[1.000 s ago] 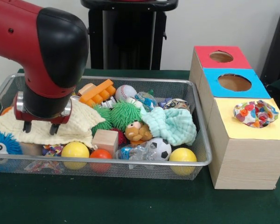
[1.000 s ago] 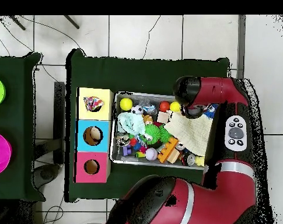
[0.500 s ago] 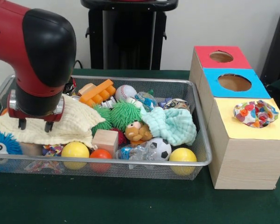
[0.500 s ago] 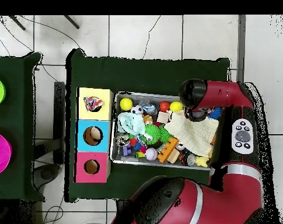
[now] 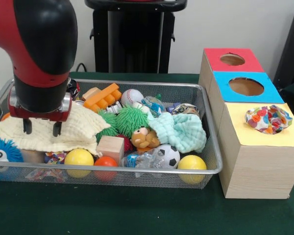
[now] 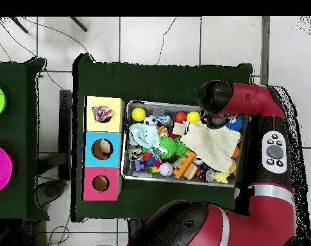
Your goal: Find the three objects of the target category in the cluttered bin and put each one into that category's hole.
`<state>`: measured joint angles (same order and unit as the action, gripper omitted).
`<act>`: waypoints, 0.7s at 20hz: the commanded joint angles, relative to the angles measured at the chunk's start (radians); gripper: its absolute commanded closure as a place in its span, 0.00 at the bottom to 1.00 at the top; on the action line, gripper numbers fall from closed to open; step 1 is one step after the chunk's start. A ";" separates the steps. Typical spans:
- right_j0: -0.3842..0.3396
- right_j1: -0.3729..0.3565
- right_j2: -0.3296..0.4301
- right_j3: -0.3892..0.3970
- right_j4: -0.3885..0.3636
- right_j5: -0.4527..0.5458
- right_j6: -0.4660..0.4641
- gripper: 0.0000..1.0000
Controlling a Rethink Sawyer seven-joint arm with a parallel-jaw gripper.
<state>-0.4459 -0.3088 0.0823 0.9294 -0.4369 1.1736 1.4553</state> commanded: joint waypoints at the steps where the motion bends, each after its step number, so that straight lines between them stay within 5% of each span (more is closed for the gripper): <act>1: 0.005 -0.093 0.115 0.163 0.060 -0.028 -0.122 0.00; 14: -0.026 -0.034 0.138 0.182 0.034 -0.174 -0.113 0.00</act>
<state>-0.4470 -0.3895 0.1250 0.9996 -0.3907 1.1117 1.4553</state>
